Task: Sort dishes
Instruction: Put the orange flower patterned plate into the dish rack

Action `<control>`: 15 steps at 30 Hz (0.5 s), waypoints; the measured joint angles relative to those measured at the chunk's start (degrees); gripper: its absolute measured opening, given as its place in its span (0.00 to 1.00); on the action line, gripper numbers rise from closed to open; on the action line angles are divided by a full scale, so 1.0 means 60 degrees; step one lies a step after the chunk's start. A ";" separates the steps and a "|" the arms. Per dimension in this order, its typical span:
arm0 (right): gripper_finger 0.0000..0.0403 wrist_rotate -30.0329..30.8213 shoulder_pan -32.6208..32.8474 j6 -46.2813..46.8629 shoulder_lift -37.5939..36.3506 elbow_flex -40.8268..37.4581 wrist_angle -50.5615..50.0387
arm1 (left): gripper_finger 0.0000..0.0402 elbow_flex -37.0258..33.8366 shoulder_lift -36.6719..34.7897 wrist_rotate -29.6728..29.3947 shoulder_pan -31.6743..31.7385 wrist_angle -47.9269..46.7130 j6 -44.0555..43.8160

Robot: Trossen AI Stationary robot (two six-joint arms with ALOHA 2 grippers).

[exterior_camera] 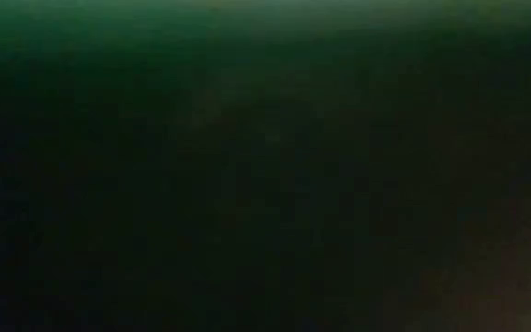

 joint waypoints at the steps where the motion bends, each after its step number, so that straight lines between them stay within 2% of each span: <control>1: 0.02 -0.0007 -0.0012 -0.0003 -0.0004 0.0000 0.0005 | 0.19 0.0080 0.0000 -0.0013 -0.0003 -0.0081 0.0043; 8: 0.02 -0.0004 -0.0012 -0.0275 -0.0243 -0.0010 0.0001 | 0.19 0.0662 0.0000 -0.0060 -0.0032 -0.0901 0.0099; 15: 0.02 -0.0033 -0.0002 -0.0655 -0.0437 -0.0022 -0.0126 | 0.19 0.1523 0.0000 -0.0078 -0.0088 -0.2413 0.0099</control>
